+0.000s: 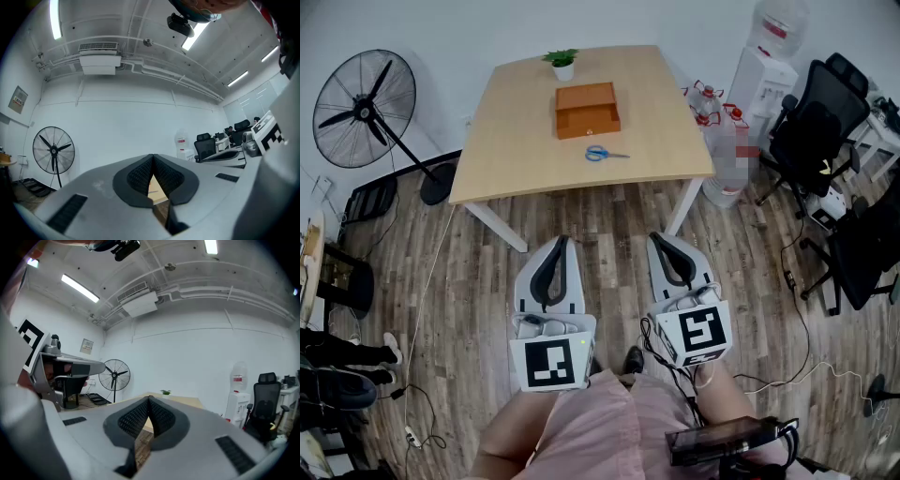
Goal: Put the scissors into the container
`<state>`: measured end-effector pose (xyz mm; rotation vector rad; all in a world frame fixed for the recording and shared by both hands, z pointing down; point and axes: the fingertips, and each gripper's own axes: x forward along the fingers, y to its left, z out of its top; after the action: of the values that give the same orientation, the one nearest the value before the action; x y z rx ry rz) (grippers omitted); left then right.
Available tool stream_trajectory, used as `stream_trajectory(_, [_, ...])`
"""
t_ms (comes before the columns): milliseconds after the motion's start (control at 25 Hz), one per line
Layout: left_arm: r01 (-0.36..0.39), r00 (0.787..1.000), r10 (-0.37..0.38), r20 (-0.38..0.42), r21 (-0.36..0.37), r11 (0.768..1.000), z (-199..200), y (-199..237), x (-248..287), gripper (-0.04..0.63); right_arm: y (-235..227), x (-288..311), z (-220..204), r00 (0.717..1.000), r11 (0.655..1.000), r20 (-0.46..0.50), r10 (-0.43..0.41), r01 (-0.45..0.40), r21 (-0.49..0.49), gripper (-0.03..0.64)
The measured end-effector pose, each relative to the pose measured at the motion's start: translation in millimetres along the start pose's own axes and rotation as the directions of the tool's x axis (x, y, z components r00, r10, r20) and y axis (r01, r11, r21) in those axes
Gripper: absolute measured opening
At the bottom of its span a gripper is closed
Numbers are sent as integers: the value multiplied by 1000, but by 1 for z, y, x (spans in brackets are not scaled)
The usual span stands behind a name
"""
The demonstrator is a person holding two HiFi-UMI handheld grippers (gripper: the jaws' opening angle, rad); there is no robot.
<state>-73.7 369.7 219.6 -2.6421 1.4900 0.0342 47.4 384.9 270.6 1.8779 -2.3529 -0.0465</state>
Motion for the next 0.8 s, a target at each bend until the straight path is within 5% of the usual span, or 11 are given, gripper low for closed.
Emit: stream_trajectory(800, [-68,997,69,-42,21,997,-16,-32,33,5,-46,12,-15,995,995,23,100,-100,9,34])
